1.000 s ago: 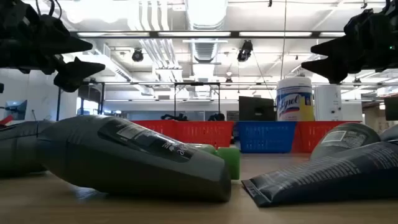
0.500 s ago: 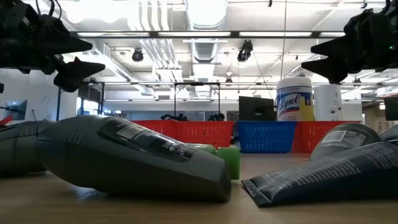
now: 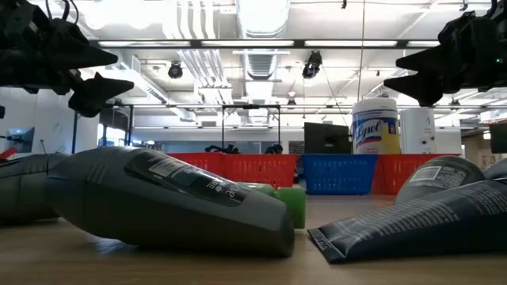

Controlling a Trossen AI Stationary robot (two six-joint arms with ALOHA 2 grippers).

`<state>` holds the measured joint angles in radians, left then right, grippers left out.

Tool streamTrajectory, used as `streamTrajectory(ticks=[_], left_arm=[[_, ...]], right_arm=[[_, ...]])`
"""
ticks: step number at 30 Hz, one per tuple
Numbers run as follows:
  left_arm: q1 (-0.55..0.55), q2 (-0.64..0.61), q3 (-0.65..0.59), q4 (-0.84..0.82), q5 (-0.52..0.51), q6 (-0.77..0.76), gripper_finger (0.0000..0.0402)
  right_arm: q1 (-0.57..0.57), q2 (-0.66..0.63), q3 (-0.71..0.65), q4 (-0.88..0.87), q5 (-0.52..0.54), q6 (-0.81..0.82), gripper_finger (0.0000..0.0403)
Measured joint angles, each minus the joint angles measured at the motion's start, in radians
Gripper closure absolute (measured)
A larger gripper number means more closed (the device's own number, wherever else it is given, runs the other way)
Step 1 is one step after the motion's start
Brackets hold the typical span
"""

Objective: Pick & Place Travel size toiletries

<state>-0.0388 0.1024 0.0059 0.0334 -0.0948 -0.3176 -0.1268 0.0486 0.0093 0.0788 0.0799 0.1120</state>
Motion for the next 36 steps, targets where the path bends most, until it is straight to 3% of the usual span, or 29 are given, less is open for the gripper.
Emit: streamTrajectory(ticks=[25, 36], left_arm=[[0.000, 0.000, 0.000, 0.000, 0.000, 0.000, 0.0110], [0.000, 0.000, 0.000, 0.000, 0.000, 0.000, 0.0110]], right_arm=[[0.000, 0.000, 0.000, 0.002, -0.001, 0.015, 0.0039], [0.000, 0.000, 0.000, 0.005, -0.004, 0.947, 0.0039]])
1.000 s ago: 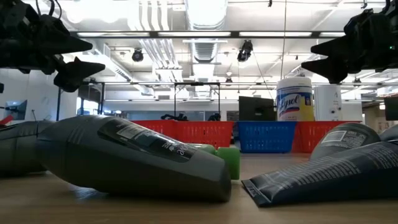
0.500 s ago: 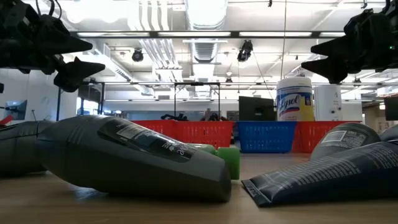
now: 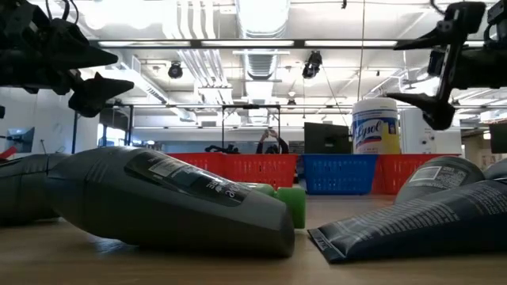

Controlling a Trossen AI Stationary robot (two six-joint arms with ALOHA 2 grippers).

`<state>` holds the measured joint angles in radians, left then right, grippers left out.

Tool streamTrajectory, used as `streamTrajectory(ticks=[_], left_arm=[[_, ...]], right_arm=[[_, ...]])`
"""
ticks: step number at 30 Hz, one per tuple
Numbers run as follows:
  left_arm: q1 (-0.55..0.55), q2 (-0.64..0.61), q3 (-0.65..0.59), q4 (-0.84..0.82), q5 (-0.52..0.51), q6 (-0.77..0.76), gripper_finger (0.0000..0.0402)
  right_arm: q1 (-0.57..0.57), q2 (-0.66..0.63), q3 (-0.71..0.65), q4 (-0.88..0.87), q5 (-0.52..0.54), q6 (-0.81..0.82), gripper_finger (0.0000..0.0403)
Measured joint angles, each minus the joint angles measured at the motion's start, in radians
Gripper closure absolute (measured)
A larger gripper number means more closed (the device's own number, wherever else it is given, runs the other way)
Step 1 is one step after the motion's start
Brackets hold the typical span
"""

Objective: Pick & Place Travel size toiletries
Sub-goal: Put the green shampoo into the right red bin

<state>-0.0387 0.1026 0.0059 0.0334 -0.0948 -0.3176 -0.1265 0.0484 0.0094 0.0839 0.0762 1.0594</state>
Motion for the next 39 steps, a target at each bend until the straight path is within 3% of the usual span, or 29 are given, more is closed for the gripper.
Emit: streamTrajectory(ticks=[3, 10, 16, 21, 26, 31, 39], left_arm=[[0.000, 0.000, 0.000, 0.000, 0.000, 0.000, 0.0110], [0.000, 0.000, 0.000, 0.000, 0.000, 0.000, 0.0110], [0.000, 0.000, 0.000, 0.000, 0.000, 0.000, 0.0110], [0.000, 0.000, 0.000, 0.000, 0.000, 0.000, 0.0110], [0.000, 0.000, 0.000, 0.000, 0.000, 0.000, 0.0110], [0.000, 0.000, 0.000, 0.000, 0.000, 0.000, 0.0110], [0.000, 0.000, 0.000, 0.000, 0.000, 0.000, 0.0110]], right_arm=[[0.000, 0.002, 0.000, -0.019, 0.050, 0.121, 0.0039], [0.000, 0.005, 0.000, -0.019, 0.082, 0.182, 0.0039], [0.000, 0.006, 0.000, 0.087, 0.083, 0.182, 0.0039], [0.007, 0.006, 0.000, 0.151, 0.063, 0.300, 0.0039], [0.020, 0.054, 0.001, 0.109, -0.020, 0.504, 0.0039], [0.107, 0.220, 0.108, -0.136, -0.077, 0.618, 0.0039], [0.314, 0.640, 0.478, -0.675, -0.077, 0.719, 0.0039]])
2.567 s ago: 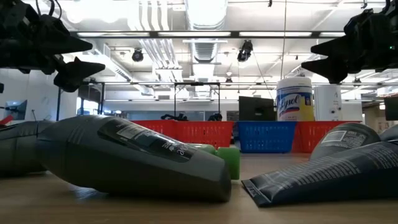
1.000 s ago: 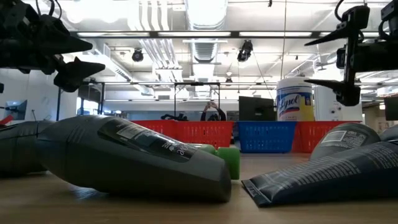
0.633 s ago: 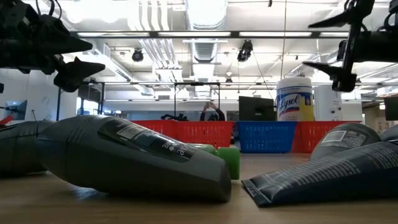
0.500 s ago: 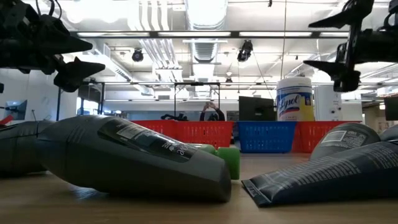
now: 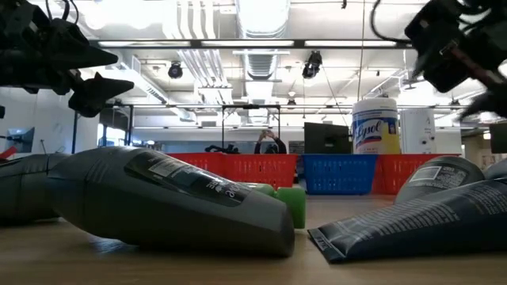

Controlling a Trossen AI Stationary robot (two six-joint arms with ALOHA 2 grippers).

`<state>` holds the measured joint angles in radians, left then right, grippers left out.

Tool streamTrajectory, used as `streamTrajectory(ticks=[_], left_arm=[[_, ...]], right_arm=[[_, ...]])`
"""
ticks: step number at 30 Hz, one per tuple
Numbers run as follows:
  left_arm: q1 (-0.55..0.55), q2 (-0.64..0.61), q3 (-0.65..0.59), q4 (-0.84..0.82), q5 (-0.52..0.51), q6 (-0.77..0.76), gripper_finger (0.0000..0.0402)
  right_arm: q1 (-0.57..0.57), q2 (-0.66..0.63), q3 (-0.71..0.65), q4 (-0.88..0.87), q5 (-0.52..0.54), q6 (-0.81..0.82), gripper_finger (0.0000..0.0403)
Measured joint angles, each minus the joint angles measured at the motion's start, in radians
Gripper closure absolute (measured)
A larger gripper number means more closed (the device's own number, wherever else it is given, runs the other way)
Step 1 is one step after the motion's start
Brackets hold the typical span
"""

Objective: Pick & Place Travel size toiletries
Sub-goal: Put the green shampoo into the right red bin

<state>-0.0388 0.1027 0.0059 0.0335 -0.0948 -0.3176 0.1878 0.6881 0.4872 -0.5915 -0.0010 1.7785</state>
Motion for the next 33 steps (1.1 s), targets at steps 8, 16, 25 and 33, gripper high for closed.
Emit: streamTrajectory(ticks=[8, 16, 25, 33], left_arm=[[0.000, 0.000, 0.000, 0.000, 0.000, 0.000, 0.0110], [0.000, 0.000, 0.000, 0.000, 0.000, 0.000, 0.0110], [0.000, 0.000, 0.000, 0.000, 0.000, 0.000, 0.0110], [0.000, 0.000, 0.000, 0.000, 0.000, 0.000, 0.0110]], right_arm=[[0.115, 0.419, 0.222, -0.238, -0.055, 0.083, 0.0039], [0.147, 0.656, 0.258, -0.240, -0.154, 0.104, 0.0039], [0.146, 0.690, 0.188, -0.228, -0.130, 0.102, 0.0039], [0.146, 0.679, 0.117, -0.089, -0.091, 0.108, 0.0089]])
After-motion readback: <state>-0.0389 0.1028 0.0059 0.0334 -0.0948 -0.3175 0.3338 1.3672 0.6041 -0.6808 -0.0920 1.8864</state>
